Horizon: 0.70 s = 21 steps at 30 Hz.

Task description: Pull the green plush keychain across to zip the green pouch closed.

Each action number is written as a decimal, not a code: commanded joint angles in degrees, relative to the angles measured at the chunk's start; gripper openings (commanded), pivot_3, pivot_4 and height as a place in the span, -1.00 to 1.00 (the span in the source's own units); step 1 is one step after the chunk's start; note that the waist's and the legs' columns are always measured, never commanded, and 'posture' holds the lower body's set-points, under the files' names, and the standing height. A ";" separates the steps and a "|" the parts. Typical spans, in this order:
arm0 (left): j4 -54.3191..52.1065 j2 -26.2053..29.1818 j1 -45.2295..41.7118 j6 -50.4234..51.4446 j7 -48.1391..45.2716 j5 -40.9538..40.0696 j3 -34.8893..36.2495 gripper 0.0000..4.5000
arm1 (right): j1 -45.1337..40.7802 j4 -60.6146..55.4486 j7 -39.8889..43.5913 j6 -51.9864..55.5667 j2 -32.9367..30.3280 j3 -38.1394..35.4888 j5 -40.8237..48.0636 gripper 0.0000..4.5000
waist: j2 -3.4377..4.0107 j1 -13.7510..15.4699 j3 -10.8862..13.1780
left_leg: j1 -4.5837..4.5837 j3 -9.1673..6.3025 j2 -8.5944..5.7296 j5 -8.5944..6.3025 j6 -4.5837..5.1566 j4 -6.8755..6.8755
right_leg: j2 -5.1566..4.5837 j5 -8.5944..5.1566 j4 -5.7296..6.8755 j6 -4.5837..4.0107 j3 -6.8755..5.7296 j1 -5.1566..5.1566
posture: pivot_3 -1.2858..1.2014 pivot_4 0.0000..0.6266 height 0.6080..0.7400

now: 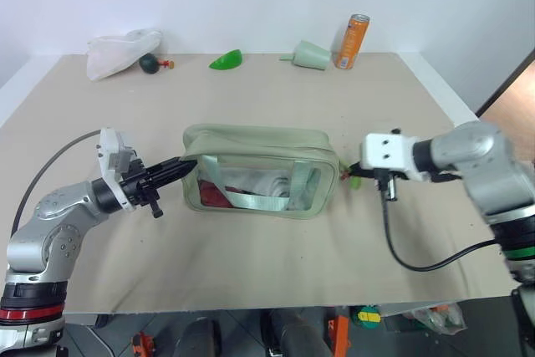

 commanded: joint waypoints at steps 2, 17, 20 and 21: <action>0.21 -0.26 -0.68 2.37 1.82 -1.57 1.41 -1.00 | -0.03 0.62 -0.37 -0.93 2.25 -0.21 0.16 -0.98 | -0.01 -0.01 0.00 | 0.01 0.00 0.00 0.00 0.00 0.00 | 0.00 0.00 -0.01 0.00 0.01 0.03 | 0.03 -0.52 1.00; -0.65 -0.64 -1.09 5.82 3.99 -4.60 3.25 0.22 | -0.18 2.23 -2.63 11.96 6.61 -14.35 16.69 0.17 | -0.01 -0.01 0.00 | 0.03 -0.15 0.01 -0.01 0.00 0.02 | 0.07 0.00 -0.02 0.01 -0.06 0.12 | 0.03 -0.52 1.00; -2.18 -0.66 -0.38 6.32 5.20 -5.33 3.96 0.70 | 1.33 3.27 -0.27 12.98 3.51 -14.64 16.95 0.66 | -0.01 0.00 0.01 | 0.02 -0.12 -0.01 -0.01 0.00 0.01 | 0.03 -0.01 -0.03 0.01 -0.03 0.12 | 0.03 -0.52 1.00; -3.23 -0.56 0.04 6.28 5.90 -5.28 4.36 0.84 | 1.74 3.26 0.72 14.54 2.24 -15.32 17.97 0.79 | -0.01 0.00 0.01 | 0.01 -0.12 -0.03 -0.01 0.01 0.01 | 0.02 -0.01 -0.04 0.01 -0.03 0.12 | 0.03 -0.52 1.00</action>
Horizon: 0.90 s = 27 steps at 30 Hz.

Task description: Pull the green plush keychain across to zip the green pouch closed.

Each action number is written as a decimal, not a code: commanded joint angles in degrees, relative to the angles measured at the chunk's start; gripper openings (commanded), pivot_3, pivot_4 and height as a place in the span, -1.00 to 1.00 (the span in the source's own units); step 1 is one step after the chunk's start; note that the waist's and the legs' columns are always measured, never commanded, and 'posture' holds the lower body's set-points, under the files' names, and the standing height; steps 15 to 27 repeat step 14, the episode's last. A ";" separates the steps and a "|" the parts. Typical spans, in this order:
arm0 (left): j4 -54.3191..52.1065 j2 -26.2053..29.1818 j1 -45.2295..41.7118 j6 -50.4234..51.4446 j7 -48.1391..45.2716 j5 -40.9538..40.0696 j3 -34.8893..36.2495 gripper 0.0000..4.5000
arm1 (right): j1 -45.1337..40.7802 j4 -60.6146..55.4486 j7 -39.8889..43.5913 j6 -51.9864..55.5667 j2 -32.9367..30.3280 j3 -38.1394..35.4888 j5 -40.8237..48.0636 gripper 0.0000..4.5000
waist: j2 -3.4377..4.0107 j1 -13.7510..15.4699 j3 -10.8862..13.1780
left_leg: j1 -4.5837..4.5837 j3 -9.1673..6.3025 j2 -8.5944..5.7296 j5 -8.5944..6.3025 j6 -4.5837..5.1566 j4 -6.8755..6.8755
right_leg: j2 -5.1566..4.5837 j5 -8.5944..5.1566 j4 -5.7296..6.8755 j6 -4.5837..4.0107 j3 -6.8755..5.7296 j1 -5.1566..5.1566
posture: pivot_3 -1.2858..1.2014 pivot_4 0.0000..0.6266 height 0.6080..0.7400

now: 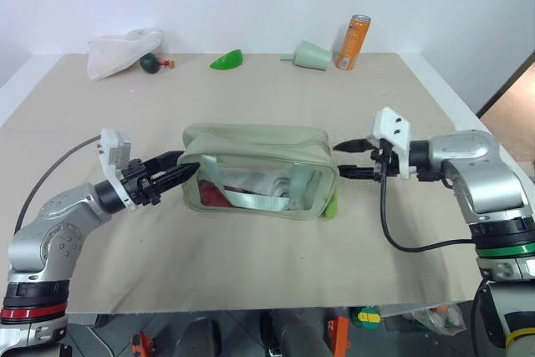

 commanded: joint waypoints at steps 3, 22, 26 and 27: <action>-5.89 2.34 2.55 2.93 2.41 -4.50 6.40 0.96 | 3.05 -2.66 6.01 7.00 -8.07 -7.52 7.53 0.80 | -0.01 0.04 0.01 | -0.03 -0.01 0.00 -0.03 0.03 -0.02 | -0.02 -0.05 -0.02 0.04 0.00 0.00 | 0.03 -0.52 1.00; 3.56 11.89 11.06 2.84 -1.49 -2.19 16.47 0.96 | 11.77 -10.40 3.93 19.08 -10.86 -24.12 22.57 0.80 | 0.00 -0.11 0.01 | 0.22 -0.14 0.14 -0.05 0.07 -0.09 | 0.16 -0.16 0.01 -0.05 -0.15 0.10 | 0.03 -0.52 1.00; 3.56 11.89 11.06 2.84 -1.49 -2.19 16.47 0.96 | 11.77 -10.40 3.93 19.08 -10.86 -24.12 22.57 0.80 | 0.00 -0.11 0.01 | 0.22 -0.14 0.14 -0.05 0.07 -0.09 | 0.16 -0.16 0.01 -0.05 -0.15 0.10 | 0.03 -0.52 1.00; 3.56 11.89 11.06 2.84 -1.49 -2.19 16.47 0.96 | 11.77 -10.40 3.93 19.08 -10.86 -24.12 22.57 0.80 | 0.00 -0.11 0.01 | 0.22 -0.14 0.14 -0.05 0.07 -0.09 | 0.16 -0.16 0.01 -0.05 -0.15 0.10 | 0.03 -0.52 1.00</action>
